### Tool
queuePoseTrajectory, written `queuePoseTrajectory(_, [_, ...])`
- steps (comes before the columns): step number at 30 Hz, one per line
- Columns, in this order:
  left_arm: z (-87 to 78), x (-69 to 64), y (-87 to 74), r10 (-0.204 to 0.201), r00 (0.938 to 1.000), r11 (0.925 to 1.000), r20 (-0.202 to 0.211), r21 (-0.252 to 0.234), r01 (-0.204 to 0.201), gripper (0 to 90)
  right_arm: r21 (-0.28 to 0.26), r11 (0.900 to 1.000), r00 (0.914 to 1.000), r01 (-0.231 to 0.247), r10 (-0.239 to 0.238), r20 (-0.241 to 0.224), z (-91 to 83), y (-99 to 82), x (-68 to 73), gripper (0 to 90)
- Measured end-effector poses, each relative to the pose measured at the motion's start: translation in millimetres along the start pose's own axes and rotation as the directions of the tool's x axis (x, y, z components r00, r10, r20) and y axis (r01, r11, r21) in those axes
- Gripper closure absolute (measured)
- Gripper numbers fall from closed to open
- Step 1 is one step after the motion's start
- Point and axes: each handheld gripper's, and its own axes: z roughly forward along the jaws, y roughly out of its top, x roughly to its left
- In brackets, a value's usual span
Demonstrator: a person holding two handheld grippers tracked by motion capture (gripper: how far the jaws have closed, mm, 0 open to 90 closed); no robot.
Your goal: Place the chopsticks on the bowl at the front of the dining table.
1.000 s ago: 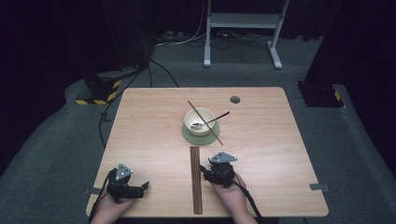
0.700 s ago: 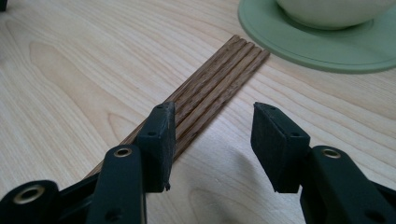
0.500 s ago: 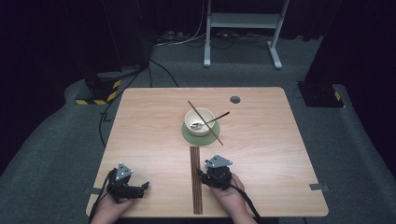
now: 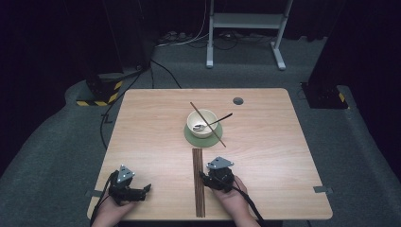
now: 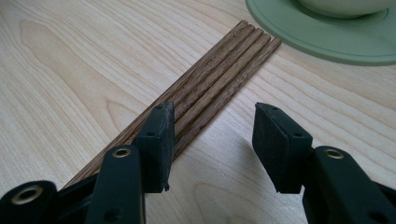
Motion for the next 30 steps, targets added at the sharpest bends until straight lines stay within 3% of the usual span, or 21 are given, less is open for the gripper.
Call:
queuePoseTrajectory(17, [0.2,0.1,0.1,0.001,1.0000,1.0000,0.001,-0.002,-0.001,0.7,0.016,0.9992,0.9983,-0.037,0.036,0.046,0.3,-0.4,-5.9,58.7])
queuePoseTrajectory(30, [0.2,0.0,0.1,0.002,1.0000,1.0000,0.001,-0.002,-0.002,0.8,0.015,0.9971,0.9934,-0.075,0.074,0.088,-1.7,-1.8,-9.6,72.6])
